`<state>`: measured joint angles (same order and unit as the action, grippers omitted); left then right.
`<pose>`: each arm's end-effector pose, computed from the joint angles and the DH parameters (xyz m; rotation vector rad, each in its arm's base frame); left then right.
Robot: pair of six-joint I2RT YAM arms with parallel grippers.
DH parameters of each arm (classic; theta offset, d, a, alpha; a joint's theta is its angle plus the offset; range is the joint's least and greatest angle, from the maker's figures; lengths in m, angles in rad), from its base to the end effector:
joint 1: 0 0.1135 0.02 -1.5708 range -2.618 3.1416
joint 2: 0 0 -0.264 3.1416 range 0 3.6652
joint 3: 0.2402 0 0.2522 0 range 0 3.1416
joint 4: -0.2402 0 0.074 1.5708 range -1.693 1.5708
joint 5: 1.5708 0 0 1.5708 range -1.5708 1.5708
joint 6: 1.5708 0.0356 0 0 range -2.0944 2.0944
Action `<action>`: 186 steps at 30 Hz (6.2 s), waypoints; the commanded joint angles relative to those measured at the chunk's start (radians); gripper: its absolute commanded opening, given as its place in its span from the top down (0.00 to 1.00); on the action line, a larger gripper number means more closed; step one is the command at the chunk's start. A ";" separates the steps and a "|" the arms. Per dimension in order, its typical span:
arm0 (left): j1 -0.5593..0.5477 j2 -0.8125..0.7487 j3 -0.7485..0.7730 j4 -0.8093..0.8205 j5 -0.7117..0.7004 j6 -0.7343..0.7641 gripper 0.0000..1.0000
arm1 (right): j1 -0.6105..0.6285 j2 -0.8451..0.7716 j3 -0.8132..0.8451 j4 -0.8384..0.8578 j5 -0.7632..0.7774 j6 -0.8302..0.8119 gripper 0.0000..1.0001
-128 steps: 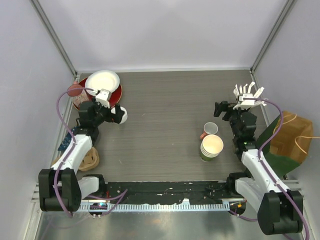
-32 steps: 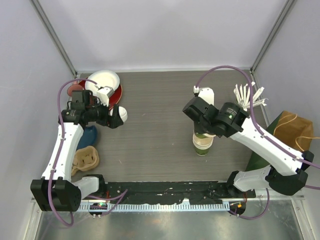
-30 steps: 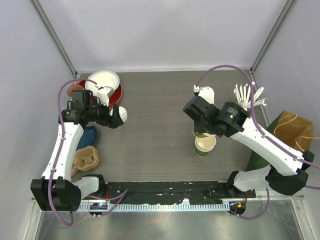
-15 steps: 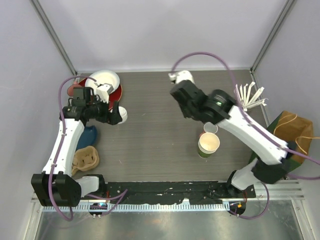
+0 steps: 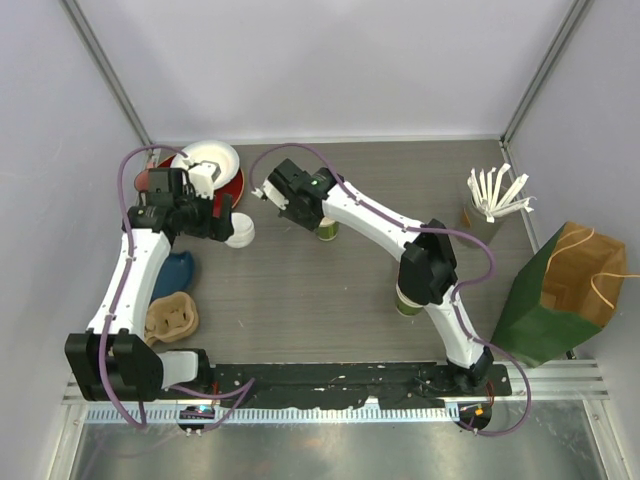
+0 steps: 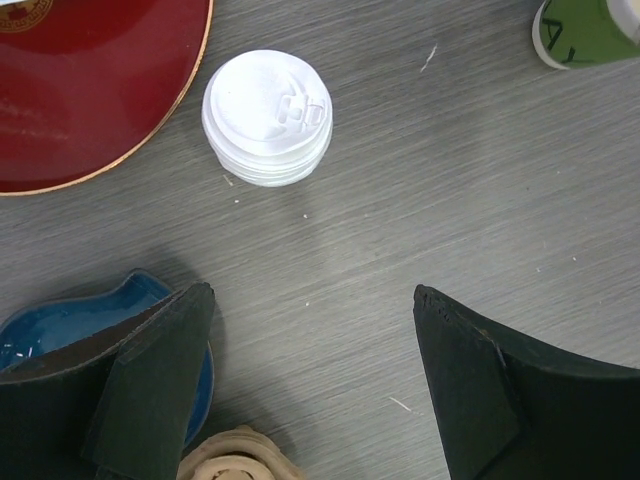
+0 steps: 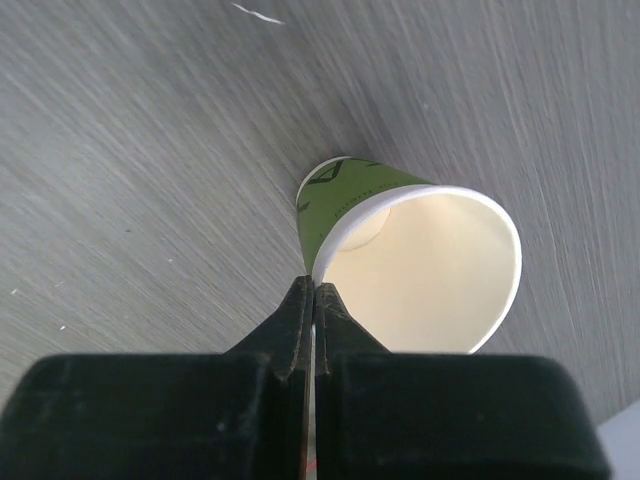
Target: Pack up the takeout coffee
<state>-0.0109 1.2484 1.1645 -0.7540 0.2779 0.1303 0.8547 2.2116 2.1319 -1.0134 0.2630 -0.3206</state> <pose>0.2578 -0.0126 0.3227 0.2955 2.3664 -0.2779 0.3199 0.3535 0.2692 -1.3767 2.2182 -0.1652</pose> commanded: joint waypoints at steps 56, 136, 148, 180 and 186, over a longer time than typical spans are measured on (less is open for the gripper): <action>0.006 -0.041 -0.008 0.010 0.067 0.025 0.14 | -0.042 -0.961 -0.980 -0.114 0.064 0.859 0.76; 0.006 -0.029 0.001 0.025 0.104 0.031 0.14 | -0.485 -0.882 -0.609 -0.332 0.236 0.640 0.99; 0.006 -0.015 0.038 0.009 0.089 0.038 0.14 | -0.419 -0.873 -0.250 -0.351 0.066 0.508 0.99; 0.006 0.100 0.119 -0.025 -0.045 0.060 0.13 | -0.216 -0.276 -0.345 0.067 -0.234 -0.264 0.99; 0.006 0.108 0.121 -0.024 -0.042 0.063 0.13 | -0.224 -0.294 -0.423 0.133 -0.251 -0.242 0.99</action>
<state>-0.0109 1.3571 1.2438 -0.7937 0.2363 0.1822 0.6365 1.9442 1.7485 -0.9562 0.0391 -0.5518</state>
